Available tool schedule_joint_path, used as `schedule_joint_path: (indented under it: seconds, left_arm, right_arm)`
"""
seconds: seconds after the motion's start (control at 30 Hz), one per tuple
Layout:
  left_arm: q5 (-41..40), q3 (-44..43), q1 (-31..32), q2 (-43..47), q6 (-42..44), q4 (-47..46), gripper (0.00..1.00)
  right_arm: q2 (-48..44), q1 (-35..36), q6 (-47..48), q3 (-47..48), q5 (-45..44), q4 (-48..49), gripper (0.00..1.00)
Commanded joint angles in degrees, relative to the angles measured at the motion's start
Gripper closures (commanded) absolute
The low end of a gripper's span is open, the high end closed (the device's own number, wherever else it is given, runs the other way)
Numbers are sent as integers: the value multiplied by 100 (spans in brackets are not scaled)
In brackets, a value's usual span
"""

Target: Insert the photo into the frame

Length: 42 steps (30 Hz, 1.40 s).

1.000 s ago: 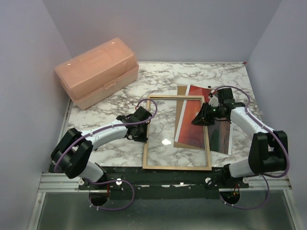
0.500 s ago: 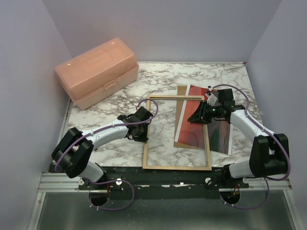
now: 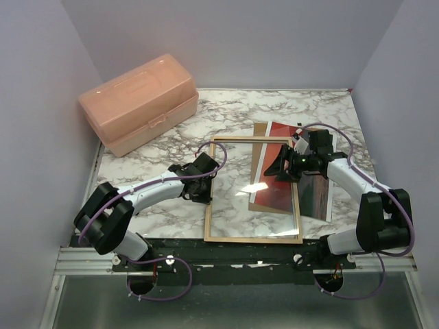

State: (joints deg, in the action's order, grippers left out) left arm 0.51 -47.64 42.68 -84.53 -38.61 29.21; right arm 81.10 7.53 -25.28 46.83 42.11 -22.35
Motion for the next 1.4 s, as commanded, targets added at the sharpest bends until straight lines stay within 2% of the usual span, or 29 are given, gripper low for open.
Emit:
schedule_joint_path:
  seconds: [0.0, 0.37, 0.6, 0.97, 1.13, 1.37]
  left_arm:
    - [-350, 201, 83, -383, 38, 111, 84]
    - [-403, 202, 101, -403, 35, 143, 84]
    - [-420, 189, 111, -411, 37, 159, 84]
    - [-471, 195, 127, -417, 47, 183, 84]
    - [-473, 194, 127, -433, 47, 172, 85]
    - [-490, 208, 136, -454, 49, 164, 86]
  right_arm:
    - [39, 56, 177, 11, -364, 7, 26]
    - [289, 301, 283, 141, -445, 77, 19]
    - [508, 595, 355, 319, -824, -103, 19]
    - [-89, 618, -13, 271, -265, 328, 25]
    - [-342, 618, -503, 228, 170, 635, 33]
    - [-358, 618, -1140, 130, 583, 1175, 60]
